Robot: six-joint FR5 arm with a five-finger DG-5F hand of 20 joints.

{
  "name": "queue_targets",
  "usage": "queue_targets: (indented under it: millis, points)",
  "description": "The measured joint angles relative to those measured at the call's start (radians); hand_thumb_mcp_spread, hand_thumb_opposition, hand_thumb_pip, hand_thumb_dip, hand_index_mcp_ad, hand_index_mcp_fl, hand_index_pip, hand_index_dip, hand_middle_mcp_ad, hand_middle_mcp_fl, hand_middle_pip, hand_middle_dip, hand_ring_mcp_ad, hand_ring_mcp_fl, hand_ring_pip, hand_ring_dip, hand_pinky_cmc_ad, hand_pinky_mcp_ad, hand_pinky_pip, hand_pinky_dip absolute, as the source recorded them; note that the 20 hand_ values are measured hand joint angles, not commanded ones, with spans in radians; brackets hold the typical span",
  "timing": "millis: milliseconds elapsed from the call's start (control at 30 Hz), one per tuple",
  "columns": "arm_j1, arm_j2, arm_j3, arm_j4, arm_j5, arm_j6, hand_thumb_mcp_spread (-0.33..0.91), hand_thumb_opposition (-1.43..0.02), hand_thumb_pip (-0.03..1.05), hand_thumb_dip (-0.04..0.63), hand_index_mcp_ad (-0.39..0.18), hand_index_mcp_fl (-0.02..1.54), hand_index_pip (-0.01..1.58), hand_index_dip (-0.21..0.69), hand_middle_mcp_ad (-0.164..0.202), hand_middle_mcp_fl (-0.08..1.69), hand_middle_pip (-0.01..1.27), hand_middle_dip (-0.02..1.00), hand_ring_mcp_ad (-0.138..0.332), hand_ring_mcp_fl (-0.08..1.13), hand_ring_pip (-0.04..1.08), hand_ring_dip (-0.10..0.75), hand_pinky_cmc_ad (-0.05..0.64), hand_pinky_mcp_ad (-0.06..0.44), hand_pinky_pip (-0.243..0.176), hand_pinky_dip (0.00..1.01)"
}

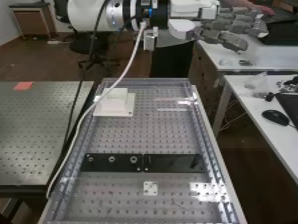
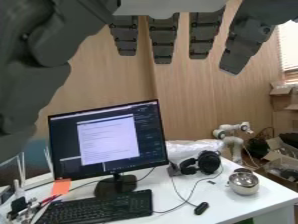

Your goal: Grab the chopstick and place it in the clear container

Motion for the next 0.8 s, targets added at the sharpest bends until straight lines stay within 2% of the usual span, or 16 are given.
queue_targets:
  millis: [200,300,500,800]
  points:
    - [-0.001,0.000,0.000,0.002,-0.026,0.000,0.20,-0.71,0.33,0.005,-0.094,0.02,0.04,0.096,0.084,0.01,0.11,0.14,0.192,0.00,0.06,0.031,0.438,0.288,-0.171,0.31]
    - [0.000,-0.002,0.001,0.001,-0.001,0.000,0.20,-0.71,0.33,0.007,-0.073,0.01,0.04,0.096,0.094,0.01,0.11,0.14,0.188,0.00,0.06,0.028,0.438,0.288,-0.171,0.31]
    - [-0.001,-0.002,0.001,0.005,-0.025,0.000,0.20,-0.71,0.33,0.002,-0.084,0.02,0.04,0.093,0.087,0.01,0.11,0.14,0.190,0.00,0.06,0.028,0.438,0.286,-0.171,0.31]
    - [-0.002,-0.003,0.001,0.007,-0.023,0.002,0.20,-0.71,0.33,0.007,-0.073,0.02,0.04,0.087,0.101,0.01,0.11,0.14,0.188,0.00,0.06,0.028,0.440,0.288,-0.171,0.31]
